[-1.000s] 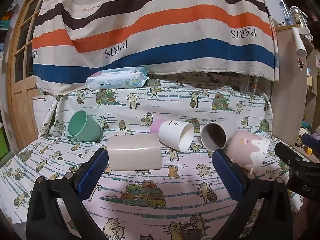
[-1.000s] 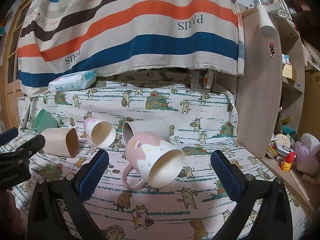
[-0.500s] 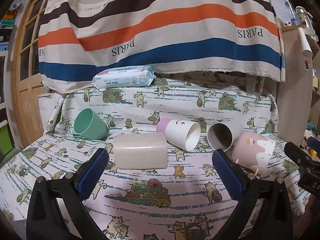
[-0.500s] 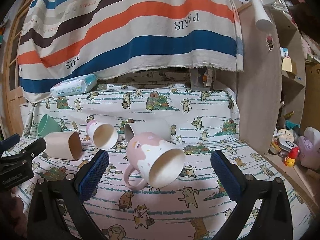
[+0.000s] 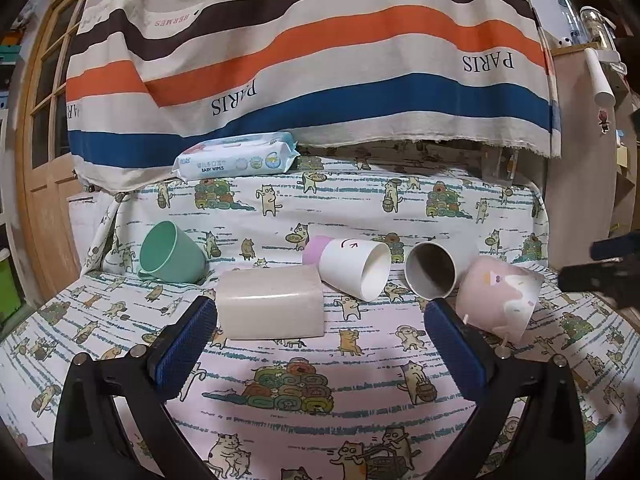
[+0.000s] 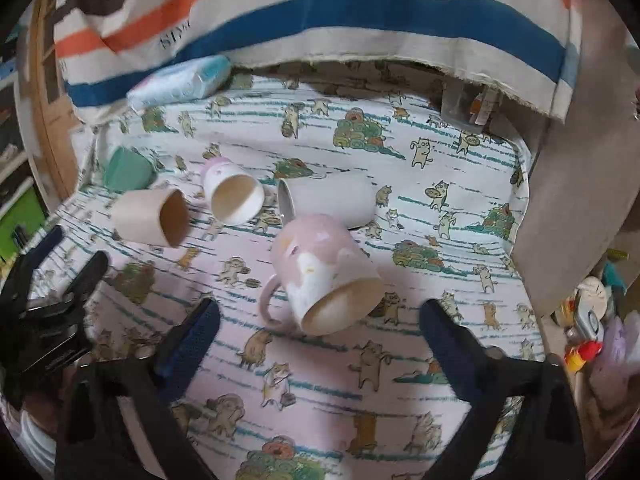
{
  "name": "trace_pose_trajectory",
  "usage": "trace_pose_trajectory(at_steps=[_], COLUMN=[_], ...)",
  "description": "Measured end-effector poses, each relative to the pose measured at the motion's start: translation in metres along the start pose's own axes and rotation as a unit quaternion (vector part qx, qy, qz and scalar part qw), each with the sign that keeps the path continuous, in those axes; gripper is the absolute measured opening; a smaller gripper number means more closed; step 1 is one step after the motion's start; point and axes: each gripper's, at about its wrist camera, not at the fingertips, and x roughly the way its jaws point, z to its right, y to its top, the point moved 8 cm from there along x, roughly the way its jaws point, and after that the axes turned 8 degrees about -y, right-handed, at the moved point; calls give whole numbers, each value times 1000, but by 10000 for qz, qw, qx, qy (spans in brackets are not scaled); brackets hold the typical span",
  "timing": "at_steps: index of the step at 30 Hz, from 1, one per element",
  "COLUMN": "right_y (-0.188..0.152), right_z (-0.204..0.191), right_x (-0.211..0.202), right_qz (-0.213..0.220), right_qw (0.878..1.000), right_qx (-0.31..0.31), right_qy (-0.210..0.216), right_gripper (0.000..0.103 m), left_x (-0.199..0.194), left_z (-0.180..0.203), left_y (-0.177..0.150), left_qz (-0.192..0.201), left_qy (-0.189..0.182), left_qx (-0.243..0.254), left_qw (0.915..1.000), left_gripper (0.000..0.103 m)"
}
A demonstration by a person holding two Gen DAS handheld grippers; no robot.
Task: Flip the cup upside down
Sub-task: 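Move the right tool to the pink drip-pattern mug and grasp its rim, then lift the pink mug off the table with the right tool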
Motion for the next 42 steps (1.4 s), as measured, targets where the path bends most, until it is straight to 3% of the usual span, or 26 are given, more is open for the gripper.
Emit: trace_pose_trajectory(at_steps=[1, 5, 13, 15, 17, 19, 24, 32, 39, 42], right_y=[1, 4, 12, 13, 10, 7, 15, 18, 11, 1], right_z=[0, -1, -5, -7, -12, -18, -21, -30, -40, -46], right_x=[4, 21, 24, 31, 38, 47, 59, 90, 113, 125], right_qz=[-59, -316, 170, 106, -104, -354, -334, -741, -993, -1295], right_qw=[9999, 9993, 9992, 9994, 9994, 9984, 9960, 9869, 9786, 9722], right_qx=[-92, -194, -269, -271, -321, -412, -785, -1183, -1304, -1439], right_qy=[-75, -97, -260, -212, -26, 154, 246, 807, 1244, 1316], right_gripper=[83, 82, 81, 78, 57, 46, 46, 74, 90, 90], left_x=[0, 0, -1, -1, -1, -1, -1, 6, 12, 12], left_z=[-1, -1, -2, -2, -2, -2, -2, -3, -4, -4], left_y=[0, 0, 0, 0, 0, 0, 0, -2, -5, -6], left_qz=[1, -1, 4, 1, -2, -2, -9, -165, -311, -316], left_qy=[7, 0, -26, -26, -22, -22, -17, 22, 51, 50], left_qx=[-16, -10, 1, -4, 0, -2, -1, -41, -63, -65], left_qw=[10000, 10000, 10000, 10000, 10000, 10000, 10000, 9999, 9995, 9995], left_gripper=[103, 103, 103, 103, 103, 103, 103, 103, 103, 103])
